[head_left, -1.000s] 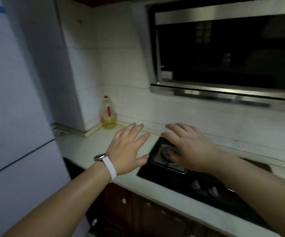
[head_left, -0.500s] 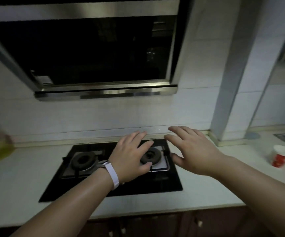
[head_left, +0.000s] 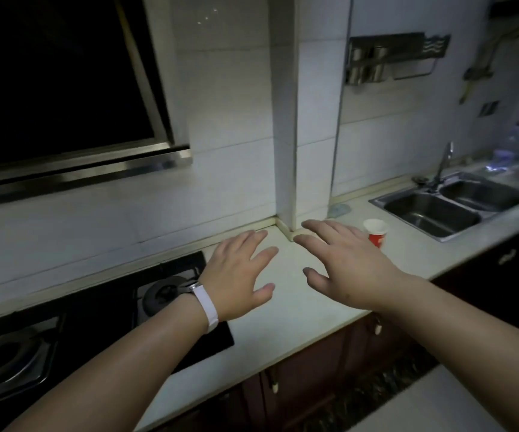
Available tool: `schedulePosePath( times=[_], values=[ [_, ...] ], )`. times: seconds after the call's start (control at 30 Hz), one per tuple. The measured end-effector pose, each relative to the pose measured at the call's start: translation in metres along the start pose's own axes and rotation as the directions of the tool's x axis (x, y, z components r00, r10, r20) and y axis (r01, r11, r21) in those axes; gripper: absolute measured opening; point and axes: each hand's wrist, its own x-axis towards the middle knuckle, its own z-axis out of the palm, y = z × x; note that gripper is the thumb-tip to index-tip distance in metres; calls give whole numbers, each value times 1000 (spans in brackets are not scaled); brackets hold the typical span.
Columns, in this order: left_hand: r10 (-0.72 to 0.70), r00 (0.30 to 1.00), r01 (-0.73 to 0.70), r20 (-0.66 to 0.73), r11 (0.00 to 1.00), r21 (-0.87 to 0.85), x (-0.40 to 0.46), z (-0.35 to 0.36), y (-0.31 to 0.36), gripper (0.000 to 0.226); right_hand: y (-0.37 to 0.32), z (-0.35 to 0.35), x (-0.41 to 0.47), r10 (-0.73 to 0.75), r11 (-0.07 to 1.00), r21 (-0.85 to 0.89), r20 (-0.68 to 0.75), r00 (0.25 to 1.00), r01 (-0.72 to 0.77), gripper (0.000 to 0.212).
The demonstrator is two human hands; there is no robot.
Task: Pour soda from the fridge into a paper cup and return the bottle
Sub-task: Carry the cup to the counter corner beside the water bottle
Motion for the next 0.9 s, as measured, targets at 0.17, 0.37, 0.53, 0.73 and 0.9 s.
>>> schedulePosePath(
  times=[0.17, 0.37, 0.53, 0.73, 0.9],
  values=[
    [84, 996, -83, 16, 995, -51, 54, 37, 21, 63, 48, 16, -14, 119, 993, -21, 60, 991, -118, 54],
    [193, 979, -186, 62, 977, -107, 128, 91, 31, 62, 111, 40, -6, 254, 965, -99, 116, 960, -243, 56],
    [236, 970, -223, 54, 957, -185, 195, 130, 17, 62, 157, 57, 23, 328, 942, -135, 179, 928, -307, 54],
    [286, 954, -256, 85, 931, -262, 268, 177, 11, 64, 199, 82, 51, 412, 908, -178, 218, 885, -380, 57],
    [323, 933, -257, 159, 907, -334, 298, 206, 30, 64, 230, 88, 53, 473, 880, -180, 231, 850, -440, 55]
  ],
)
